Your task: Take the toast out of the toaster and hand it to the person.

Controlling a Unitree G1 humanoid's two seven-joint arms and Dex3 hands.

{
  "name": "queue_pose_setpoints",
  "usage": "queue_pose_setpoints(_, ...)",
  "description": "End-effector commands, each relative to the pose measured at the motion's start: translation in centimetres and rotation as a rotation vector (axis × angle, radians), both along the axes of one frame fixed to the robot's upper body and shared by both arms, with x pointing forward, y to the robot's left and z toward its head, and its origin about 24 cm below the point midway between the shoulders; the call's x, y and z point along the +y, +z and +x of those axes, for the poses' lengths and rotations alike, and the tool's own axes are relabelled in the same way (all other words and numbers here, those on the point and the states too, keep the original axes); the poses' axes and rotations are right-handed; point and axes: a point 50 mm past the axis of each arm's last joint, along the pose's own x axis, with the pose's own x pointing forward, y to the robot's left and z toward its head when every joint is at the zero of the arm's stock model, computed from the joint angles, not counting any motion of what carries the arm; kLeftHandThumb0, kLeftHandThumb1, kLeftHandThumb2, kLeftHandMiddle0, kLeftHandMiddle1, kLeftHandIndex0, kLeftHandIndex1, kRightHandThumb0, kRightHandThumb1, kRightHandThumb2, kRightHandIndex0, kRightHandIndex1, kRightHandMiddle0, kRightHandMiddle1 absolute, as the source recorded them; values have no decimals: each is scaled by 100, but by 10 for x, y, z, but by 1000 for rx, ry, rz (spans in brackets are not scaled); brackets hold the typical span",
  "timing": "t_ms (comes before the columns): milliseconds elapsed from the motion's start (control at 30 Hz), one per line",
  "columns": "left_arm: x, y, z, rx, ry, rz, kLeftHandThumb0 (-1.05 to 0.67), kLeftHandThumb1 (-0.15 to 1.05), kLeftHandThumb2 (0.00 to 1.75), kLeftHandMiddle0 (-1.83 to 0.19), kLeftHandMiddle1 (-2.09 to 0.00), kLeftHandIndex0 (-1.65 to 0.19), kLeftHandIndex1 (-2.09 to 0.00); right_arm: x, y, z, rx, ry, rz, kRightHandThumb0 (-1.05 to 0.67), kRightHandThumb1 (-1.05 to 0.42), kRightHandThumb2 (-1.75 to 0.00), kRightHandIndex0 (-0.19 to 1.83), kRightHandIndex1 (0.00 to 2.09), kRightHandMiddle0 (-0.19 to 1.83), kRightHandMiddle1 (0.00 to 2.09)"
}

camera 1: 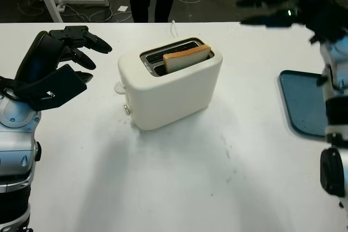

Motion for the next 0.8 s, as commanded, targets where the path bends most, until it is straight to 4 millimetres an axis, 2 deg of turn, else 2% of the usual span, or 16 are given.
queue_pose_setpoints(0, -2, 3, -1, -4, 1, 10, 58, 92, 4, -71, -110, -71, -75, 13, 5, -1, -37, 40, -65, -57, -72, -1, 102, 5, 94, 3)
queue_pose_setpoints(67, -2, 3, -2, -3, 2, 12, 57, 92, 4, -71, -109, -71, -75, 23, 5, -1, -45, 67, -114, -61, -72, -1, 102, 6, 95, 3)
queue_pose_setpoints(367, -1, 1, -2, -9, -1, -3, 59, 92, 5, -72, -113, -71, -76, 62, -6, -5, -56, 113, -324, -57, -66, 0, 104, 9, 97, 3)
queue_pose_setpoints(567, -2, 1, -3, -1, 13, 2, 57, 92, 6, -68, -111, -69, -75, 78, -14, -6, -51, 130, -413, -50, -67, 0, 95, 7, 93, 1)
queue_pose_setpoints(767, -3, 0, -3, -1, 6, 3, 58, 92, 6, -68, -111, -69, -76, 84, -23, -2, -45, 114, -461, -51, -69, -1, 86, 3, 89, 0)
